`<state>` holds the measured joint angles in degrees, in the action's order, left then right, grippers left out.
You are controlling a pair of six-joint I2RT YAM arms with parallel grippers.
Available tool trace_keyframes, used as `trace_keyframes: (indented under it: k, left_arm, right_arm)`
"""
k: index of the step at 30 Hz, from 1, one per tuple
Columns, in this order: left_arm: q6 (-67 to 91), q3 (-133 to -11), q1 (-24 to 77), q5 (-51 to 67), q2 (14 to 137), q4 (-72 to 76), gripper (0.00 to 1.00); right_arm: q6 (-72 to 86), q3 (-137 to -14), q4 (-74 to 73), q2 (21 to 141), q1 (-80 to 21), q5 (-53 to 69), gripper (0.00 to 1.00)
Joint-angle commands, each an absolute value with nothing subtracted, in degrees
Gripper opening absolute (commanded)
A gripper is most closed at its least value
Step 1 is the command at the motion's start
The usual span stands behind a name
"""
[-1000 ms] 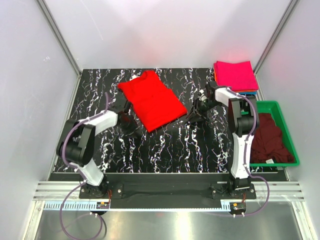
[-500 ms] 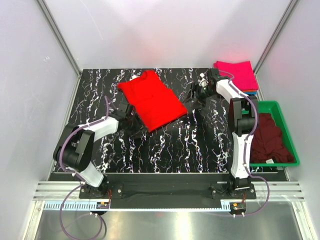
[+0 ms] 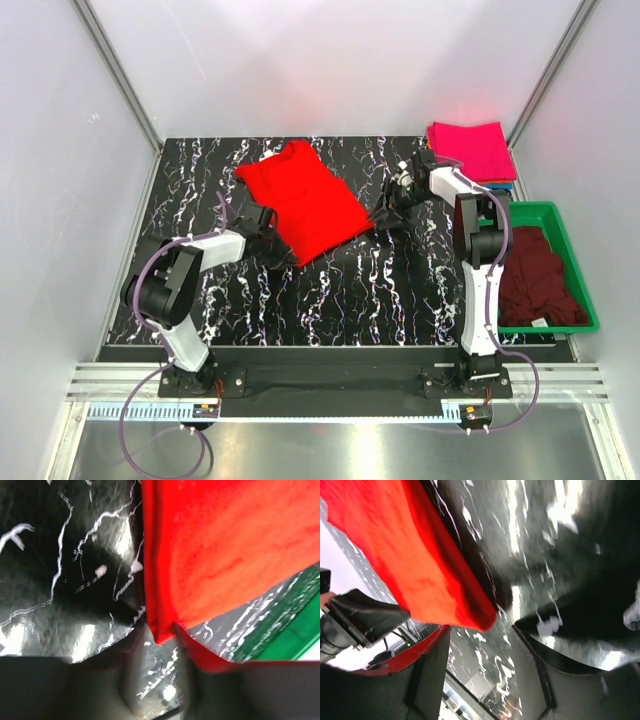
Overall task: Fold and stack the t-shirts
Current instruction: Fold the tshirt
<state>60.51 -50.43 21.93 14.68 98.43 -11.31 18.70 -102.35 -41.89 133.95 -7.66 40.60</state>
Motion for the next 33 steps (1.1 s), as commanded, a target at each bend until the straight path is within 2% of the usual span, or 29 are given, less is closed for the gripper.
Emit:
trace_keyframes:
  k: [1,3,4,12,18,19,21,23,25,29,33]
  left_arm:
    - [59.1,-49.0,22.1,13.5,101.1,-11.7,0.15]
    - [57.2,-49.0,21.4,13.5,100.2,-14.4,0.02]
    - [56.4,-48.0,21.0,13.8,99.3,-15.2,0.0]
    - [45.1,-38.3,12.7,16.3,87.5,-26.0,0.0]
    - [40.6,-36.1,9.1,17.2,84.9,-33.4,0.12]
    - [40.7,-36.4,9.0,16.2,84.1,-34.6,0.17]
    - [42.1,-38.3,8.7,9.8,80.6,-39.8,0.25]
    - [43.5,-40.6,8.2,2.9,75.7,-44.1,0.34]
    - [43.9,-45.1,7.6,0.4,73.8,-45.4,0.48]
    - [42.7,-50.8,6.3,4.1,75.6,-38.9,0.52]
    - [39.8,-56.9,5.9,11.6,88.0,-32.5,0.51]
  right_arm:
    - [18.7,-97.4,-41.2,128.9,-7.6,38.1,0.59]
    - [19.7,-95.1,-41.9,126.5,-7.7,37.3,0.59]
    - [20.3,-92.2,-41.7,125.4,-7.8,37.3,0.59]
    - [21.8,-79.4,-42.6,113.6,-12.1,34.4,0.59]
    - [27.1,-71.9,-34.6,108.4,-16.2,36.8,0.59]
    - [26.8,-73.2,-35.0,108.6,-16.6,36.2,0.58]
    - [26.0,-76.0,-36.9,110.0,-17.7,34.4,0.44]
    - [25.7,-81.2,-37.7,112.3,-18.1,35.8,0.36]
    - [25.7,-86.5,-38.6,114.6,-18.5,36.6,0.37]
    - [24.9,-94.0,-37.6,122.1,-18.9,37.3,0.43]
    - [24.2,-100.9,-37.0,128.6,-19.0,38.0,0.46]
